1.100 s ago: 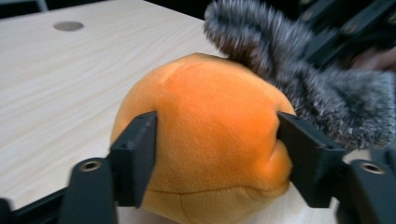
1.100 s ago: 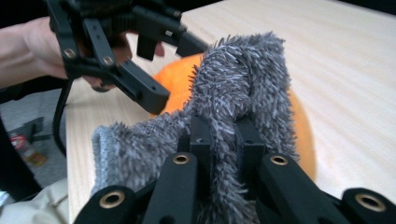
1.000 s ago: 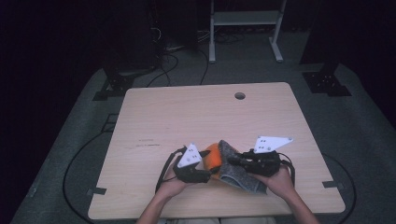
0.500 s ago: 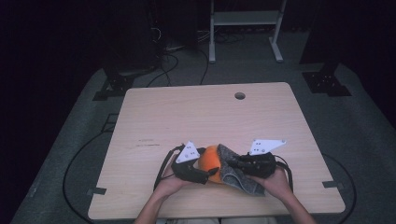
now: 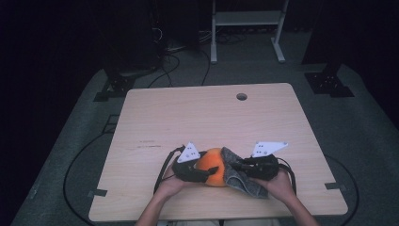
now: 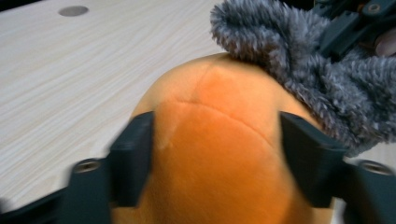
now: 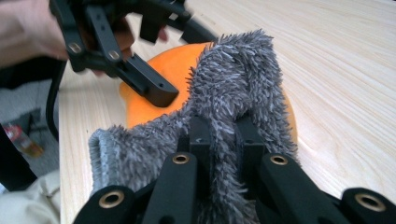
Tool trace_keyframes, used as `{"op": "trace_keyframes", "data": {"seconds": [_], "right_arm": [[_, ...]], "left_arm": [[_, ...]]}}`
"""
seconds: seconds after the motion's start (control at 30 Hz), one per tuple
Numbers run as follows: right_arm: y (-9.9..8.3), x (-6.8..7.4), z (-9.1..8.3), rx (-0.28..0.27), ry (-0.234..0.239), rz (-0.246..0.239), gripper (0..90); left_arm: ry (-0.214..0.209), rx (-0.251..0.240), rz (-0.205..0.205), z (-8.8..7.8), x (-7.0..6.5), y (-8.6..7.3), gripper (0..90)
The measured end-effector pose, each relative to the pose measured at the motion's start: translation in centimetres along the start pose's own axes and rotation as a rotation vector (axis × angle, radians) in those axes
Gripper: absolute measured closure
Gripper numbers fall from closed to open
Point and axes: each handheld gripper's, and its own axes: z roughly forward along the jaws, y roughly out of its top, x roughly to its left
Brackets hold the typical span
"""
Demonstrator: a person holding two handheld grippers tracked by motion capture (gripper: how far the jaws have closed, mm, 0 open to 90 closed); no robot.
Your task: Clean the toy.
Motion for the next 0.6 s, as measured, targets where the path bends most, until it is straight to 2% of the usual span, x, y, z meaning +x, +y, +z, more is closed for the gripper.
{"op": "trace_keyframes", "data": {"seconds": [0.03,0.07,0.1,0.13,0.17,0.2,0.27,0.3,0.33,0.37,0.4,0.43,0.47,0.53,0.57,0.6], "right_arm": [[0.0,0.0,0.0,0.000,0.000,0.000,80.5],[0.3,0.0,-0.3,-0.025,-0.015,0.005,80.5],[0.3,0.0,-0.3,-0.025,-0.015,0.005,80.5],[0.8,0.0,-0.8,-0.069,-0.030,0.005,80.5],[0.9,-0.2,-0.8,-0.082,-0.035,0.016,80.5],[0.9,-0.4,-0.7,-0.087,-0.036,0.028,80.5],[0.2,-0.9,0.0,-0.055,-0.049,0.042,80.4],[-0.4,-1.2,0.5,-0.032,-0.053,0.051,80.4],[-1.0,-1.6,0.8,-0.010,-0.057,0.066,80.5],[-1.0,-1.6,0.8,-0.010,-0.057,0.066,80.5],[-1.5,-2.4,0.8,0.026,-0.087,0.108,80.5],[-1.5,-2.4,0.8,0.026,-0.087,0.108,80.5],[-1.4,-2.5,0.5,-0.005,-0.075,0.122,80.4],[-0.9,-2.0,0.6,-0.059,-0.043,0.111,80.4],[-0.9,-2.0,0.6,-0.059,-0.043,0.111,80.4],[-0.6,-1.6,1.3,-0.048,-0.041,0.084,80.3]], "left_arm": [[0.000,0.000,0.000,0.0,0.0,0.0,38.7],[0.020,-0.093,0.013,-0.3,-0.3,0.4,40.5],[0.020,-0.093,0.013,-0.3,-0.3,0.4,40.6],[0.079,-0.143,0.034,-0.4,-0.4,0.8,40.3],[0.079,-0.143,0.034,-0.4,-0.4,0.8,38.7],[0.103,-0.071,0.066,0.0,-0.2,0.5,36.6],[0.084,-0.079,0.030,-0.1,0.3,-0.3,34.3],[0.084,-0.079,0.030,-0.1,0.3,-0.3,33.1],[0.090,-0.040,0.023,-0.5,1.0,-0.8,32.4],[0.090,-0.040,0.023,-0.5,1.0,-0.8,32.2],[0.072,-0.033,-0.014,-1.0,1.6,-1.3,32.2],[0.072,-0.033,-0.014,-1.0,1.6,-1.3,32.2],[0.068,-0.006,0.002,-1.2,1.9,-1.6,32.5],[0.066,0.010,0.014,-1.2,1.8,-1.6,33.5],[0.066,0.010,0.014,-1.2,1.8,-1.6,33.7],[0.071,0.025,0.034,-1.3,1.8,-1.6,33.9]]}}
